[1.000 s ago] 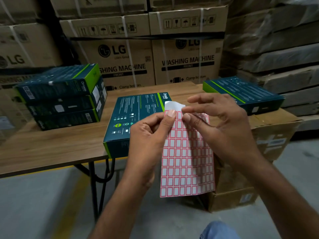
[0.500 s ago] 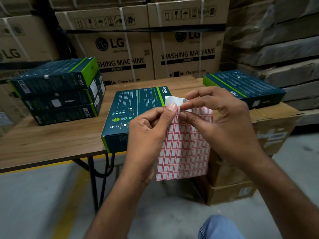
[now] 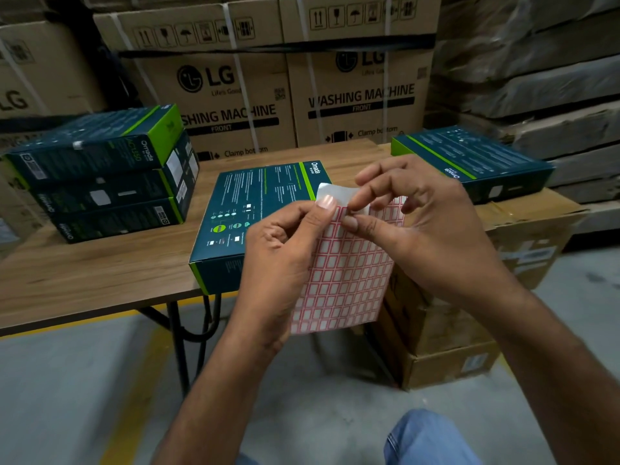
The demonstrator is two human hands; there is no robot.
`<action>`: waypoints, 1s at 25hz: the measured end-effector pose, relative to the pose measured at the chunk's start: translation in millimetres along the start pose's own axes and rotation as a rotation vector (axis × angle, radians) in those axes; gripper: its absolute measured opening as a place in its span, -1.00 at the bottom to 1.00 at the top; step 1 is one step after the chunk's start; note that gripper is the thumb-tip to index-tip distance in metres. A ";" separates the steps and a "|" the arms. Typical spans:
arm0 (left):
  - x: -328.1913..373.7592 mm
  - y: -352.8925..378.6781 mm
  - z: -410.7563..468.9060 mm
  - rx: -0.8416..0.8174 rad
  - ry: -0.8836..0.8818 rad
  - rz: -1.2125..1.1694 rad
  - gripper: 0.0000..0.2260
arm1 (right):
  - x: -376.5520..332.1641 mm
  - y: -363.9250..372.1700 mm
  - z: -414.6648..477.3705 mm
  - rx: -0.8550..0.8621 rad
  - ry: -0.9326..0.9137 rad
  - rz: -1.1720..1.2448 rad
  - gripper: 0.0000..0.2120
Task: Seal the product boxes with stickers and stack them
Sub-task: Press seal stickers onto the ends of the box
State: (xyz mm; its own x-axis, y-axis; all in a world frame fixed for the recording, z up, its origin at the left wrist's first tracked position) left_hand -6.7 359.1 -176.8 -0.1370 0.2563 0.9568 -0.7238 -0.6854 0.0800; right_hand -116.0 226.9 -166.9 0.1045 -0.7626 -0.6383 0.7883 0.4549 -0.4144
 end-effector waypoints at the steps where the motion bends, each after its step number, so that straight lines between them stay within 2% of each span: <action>1: -0.5 -0.2 0.5 -0.003 -0.004 0.002 -0.81 | 0.0 0.0 0.0 0.005 -0.004 -0.004 -0.79; 13: 0.3 2.9 -0.7 0.008 -0.039 -0.060 -0.80 | 3.8 3.9 -3.5 0.042 -0.064 -0.070 -0.80; 25: -2.6 2.3 1.2 0.006 -0.038 0.004 -0.79 | 6.7 5.5 -6.1 0.058 -0.055 -0.059 -0.81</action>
State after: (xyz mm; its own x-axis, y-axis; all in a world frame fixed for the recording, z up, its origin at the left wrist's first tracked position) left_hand -7.2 356.0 -178.8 -0.1138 0.2276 0.9671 -0.7190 -0.6907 0.0779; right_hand -114.6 227.1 -177.4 0.0892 -0.8122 -0.5765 0.8279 0.3822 -0.4105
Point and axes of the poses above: each hand's wrist, its own z-axis towards the middle knuckle, its own y-axis out of the palm, x = y × z, the point moved 2 cm from there along z, towards the middle knuckle
